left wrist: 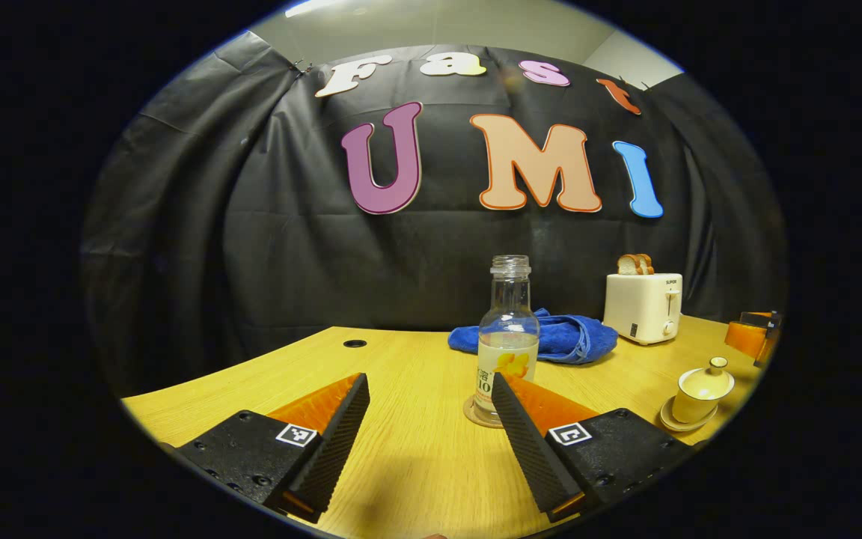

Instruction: Open the teacup lid with one hand, grasp the water bottle and pour water into the teacup with the other hand; after pouring, place the water bottle on the coaster and then close the teacup lid.

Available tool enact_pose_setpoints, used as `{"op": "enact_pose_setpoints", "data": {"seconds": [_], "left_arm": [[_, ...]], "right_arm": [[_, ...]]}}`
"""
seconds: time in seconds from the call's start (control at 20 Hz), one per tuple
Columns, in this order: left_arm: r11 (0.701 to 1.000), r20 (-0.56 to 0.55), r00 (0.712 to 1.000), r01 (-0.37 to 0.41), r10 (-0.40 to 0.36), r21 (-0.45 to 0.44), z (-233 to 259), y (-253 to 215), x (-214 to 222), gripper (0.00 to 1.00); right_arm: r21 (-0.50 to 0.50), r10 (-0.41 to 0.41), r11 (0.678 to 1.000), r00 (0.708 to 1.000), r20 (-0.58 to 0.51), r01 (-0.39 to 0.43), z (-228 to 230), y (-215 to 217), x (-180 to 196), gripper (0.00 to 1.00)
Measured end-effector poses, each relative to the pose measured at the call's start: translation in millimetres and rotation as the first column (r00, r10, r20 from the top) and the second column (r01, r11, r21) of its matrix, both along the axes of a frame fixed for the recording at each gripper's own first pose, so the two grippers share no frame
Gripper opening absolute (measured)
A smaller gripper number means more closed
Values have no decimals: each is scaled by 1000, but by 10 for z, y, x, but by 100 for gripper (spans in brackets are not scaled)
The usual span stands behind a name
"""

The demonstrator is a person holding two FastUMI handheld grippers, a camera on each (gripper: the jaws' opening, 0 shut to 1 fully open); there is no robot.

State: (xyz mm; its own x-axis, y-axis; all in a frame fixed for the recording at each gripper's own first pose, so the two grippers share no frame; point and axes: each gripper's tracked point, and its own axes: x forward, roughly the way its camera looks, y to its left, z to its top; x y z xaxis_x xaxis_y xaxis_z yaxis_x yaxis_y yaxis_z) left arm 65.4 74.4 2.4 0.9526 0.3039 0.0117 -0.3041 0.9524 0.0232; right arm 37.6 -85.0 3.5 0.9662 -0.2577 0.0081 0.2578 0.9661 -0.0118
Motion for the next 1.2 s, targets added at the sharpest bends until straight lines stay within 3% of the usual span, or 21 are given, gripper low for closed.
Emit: {"op": "enact_pose_setpoints", "data": {"seconds": [0.2, 0.6, 0.7, 0.8, 1.2], "left_arm": [[998, 1, 998, -67, 67, 1, 9, 101, -110, 96], [998, 2, 998, -68, 68, 0, -9, 80, -115, 96], [998, 3, 998, -68, 68, 0, -12, 82, -117, 96], [997, 3, 997, -73, 73, 0, -10, 93, -120, 96], [996, 3, 996, -91, 91, 1, -7, 129, -136, 96]], "right_arm": [[-7, -155, 988, 988, 9, 155, 20, -312, -124, 92], [-12, -235, 972, 972, 14, 236, 35, -469, -189, 87], [-13, -257, 966, 966, 16, 258, 41, -506, -211, 92], [-13, -260, 965, 965, 15, 261, 45, -508, -216, 87], [-14, -260, 965, 966, 15, 260, 45, -510, -220, 87]]}}
